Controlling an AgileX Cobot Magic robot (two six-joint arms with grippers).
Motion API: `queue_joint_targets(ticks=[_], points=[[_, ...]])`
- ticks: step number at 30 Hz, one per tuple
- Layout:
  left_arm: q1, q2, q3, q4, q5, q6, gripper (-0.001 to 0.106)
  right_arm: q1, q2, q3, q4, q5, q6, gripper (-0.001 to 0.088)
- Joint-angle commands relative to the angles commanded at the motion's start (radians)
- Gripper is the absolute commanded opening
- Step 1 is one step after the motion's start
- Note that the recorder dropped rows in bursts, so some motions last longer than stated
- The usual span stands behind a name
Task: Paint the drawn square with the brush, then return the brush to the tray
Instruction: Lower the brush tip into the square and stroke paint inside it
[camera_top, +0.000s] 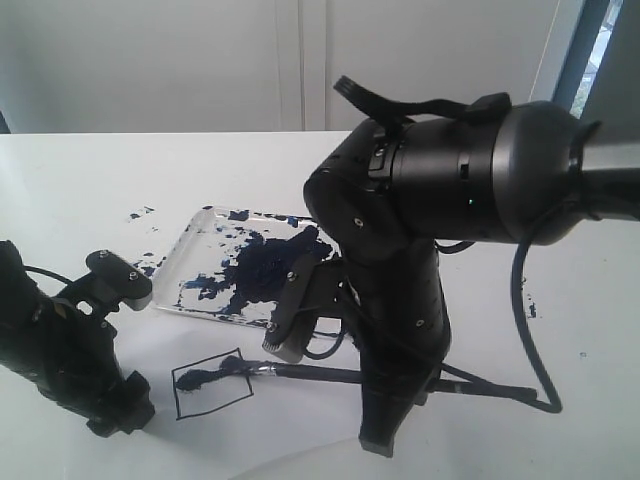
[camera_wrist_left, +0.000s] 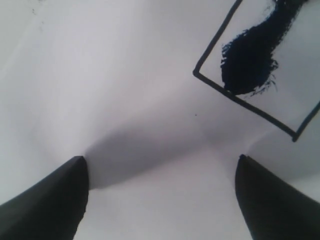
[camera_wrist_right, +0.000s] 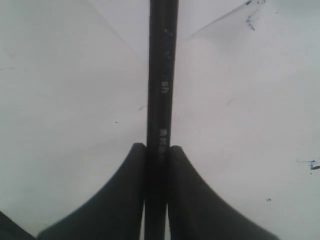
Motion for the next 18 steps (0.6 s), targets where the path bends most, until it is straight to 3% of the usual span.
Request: queue_joint_targets(ticks=[8, 18], points=[[0.000, 0.000, 0.000, 0.000, 0.000, 0.000, 0.083, 0.000, 0.000, 0.000, 0.099, -0.036, -0.032, 0.0000], [0.000, 0.000, 0.000, 0.000, 0.000, 0.000, 0.083, 0.053, 0.000, 0.000, 0.103, -0.060, -0.032, 0.0000]])
